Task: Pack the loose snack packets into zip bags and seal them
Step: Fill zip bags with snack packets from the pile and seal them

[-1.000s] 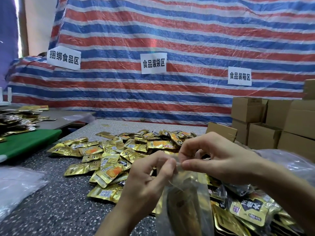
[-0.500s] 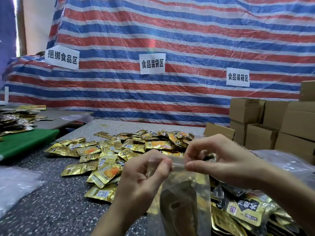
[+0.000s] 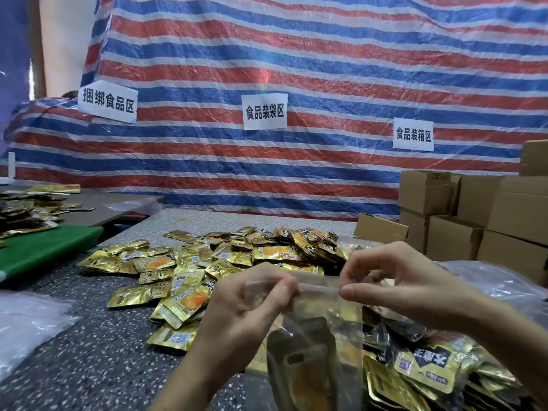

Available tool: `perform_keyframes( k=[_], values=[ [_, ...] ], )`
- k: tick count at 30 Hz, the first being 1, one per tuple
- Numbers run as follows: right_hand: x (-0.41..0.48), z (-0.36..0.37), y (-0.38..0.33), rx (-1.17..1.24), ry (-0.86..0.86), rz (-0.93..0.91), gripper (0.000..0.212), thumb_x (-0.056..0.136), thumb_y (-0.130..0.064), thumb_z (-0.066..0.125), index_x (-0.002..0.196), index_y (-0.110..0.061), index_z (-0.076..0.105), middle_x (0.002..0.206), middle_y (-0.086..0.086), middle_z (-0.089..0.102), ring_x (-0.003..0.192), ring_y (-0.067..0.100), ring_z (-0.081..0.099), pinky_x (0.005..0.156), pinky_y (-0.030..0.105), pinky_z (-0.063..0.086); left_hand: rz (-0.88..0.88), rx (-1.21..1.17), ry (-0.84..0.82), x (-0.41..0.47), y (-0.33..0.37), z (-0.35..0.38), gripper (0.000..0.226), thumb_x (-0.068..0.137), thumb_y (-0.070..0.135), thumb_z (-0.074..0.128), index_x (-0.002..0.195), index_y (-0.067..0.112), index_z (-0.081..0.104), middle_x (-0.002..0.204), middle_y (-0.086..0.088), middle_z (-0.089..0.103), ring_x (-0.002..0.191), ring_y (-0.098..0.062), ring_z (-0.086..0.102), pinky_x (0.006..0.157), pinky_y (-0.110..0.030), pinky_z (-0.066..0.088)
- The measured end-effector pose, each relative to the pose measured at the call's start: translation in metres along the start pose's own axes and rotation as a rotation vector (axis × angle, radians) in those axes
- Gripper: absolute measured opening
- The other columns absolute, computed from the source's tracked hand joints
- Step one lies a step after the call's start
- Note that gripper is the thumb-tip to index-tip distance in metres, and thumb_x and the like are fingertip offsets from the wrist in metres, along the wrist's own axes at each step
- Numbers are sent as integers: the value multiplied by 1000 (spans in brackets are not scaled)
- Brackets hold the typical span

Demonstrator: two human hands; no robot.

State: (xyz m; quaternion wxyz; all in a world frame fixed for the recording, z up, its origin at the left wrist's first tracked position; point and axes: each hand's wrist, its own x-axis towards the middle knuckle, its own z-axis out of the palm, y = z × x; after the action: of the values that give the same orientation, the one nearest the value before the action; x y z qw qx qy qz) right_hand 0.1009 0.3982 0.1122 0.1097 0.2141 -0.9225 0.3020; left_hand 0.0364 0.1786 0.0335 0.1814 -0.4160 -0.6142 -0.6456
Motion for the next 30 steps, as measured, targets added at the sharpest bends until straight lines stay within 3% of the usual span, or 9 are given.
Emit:
perform_keyframes(
  k=[4, 8, 11, 14, 17, 21, 25, 28, 30],
  values=[
    [-1, 3, 4, 71, 49, -11, 15, 86, -44, 67, 84, -30, 72, 86, 1, 70, 82, 22, 65, 79, 50, 55, 15, -7, 44, 0, 0, 2, 15, 87, 33, 70, 84, 19, 75, 76, -6, 71, 69, -17, 68, 63, -23, 54],
    [-5, 3, 9, 259, 65, 47, 16, 81, -36, 76, 79, -20, 75, 82, 14, 69, 75, 27, 65, 70, 38, 53, 2, -84, 87, 1, 3, 2, 20, 86, 32, 65, 85, 15, 76, 74, -7, 72, 65, -14, 68, 62, -18, 53],
    [-14, 4, 20, 408, 82, 84, 16, 81, -21, 73, 83, -6, 75, 81, 25, 65, 71, 26, 59, 64, 31, 49, 7, -132, 115, 3, 4, -3, 18, 87, 19, 62, 81, 6, 74, 68, -7, 69, 61, -13, 65, 58, -18, 52],
    [-23, 13, 28, 557, 163, 83, 19, 84, -25, 76, 88, -6, 78, 83, 21, 69, 74, 23, 63, 67, 26, 53, 4, -135, 126, 4, 5, -3, 20, 84, 21, 60, 81, 7, 75, 66, -7, 68, 60, -14, 64, 59, -20, 52],
    [-26, 21, 33, 709, 244, 96, 48, 63, -45, 92, 87, -5, 79, 82, 19, 71, 74, 25, 66, 66, 29, 56, -7, -144, 130, 4, 5, -3, 21, 83, 20, 60, 81, 7, 75, 67, -10, 68, 60, -14, 64, 59, -20, 52],
    [-25, 30, 36, 862, 334, 145, 57, 46, -43, 100, 79, -2, 77, 77, 20, 68, 69, 26, 63, 62, 31, 55, -17, -156, 140, 4, 2, -4, 20, 83, 15, 59, 79, 5, 75, 66, -9, 69, 60, -15, 64, 58, -19, 52],
    [-24, 34, 29, 904, 357, 149, 47, 48, -41, 97, 72, -8, 74, 74, 12, 65, 66, 19, 61, 60, 26, 53, -37, -100, 117, 5, 1, -8, 20, 84, 18, 59, 79, 10, 76, 69, -12, 70, 63, -18, 66, 60, -23, 54],
    [-23, 35, 20, 876, 308, 130, 23, 65, -30, 86, 69, -12, 73, 72, 8, 64, 66, 16, 61, 62, 24, 53, -109, -78, 81, 7, 3, -14, 21, 82, 26, 62, 80, 12, 77, 71, -12, 71, 65, -19, 67, 64, -34, 56],
    [-24, 37, 15, 825, 308, 140, 17, 73, -26, 85, 70, -13, 74, 73, 10, 66, 67, 17, 62, 65, 25, 53, -201, -39, 16, 10, 8, -24, 13, 83, 28, 67, 84, 19, 77, 78, -8, 74, 72, -16, 70, 65, -34, 58]
  ],
)
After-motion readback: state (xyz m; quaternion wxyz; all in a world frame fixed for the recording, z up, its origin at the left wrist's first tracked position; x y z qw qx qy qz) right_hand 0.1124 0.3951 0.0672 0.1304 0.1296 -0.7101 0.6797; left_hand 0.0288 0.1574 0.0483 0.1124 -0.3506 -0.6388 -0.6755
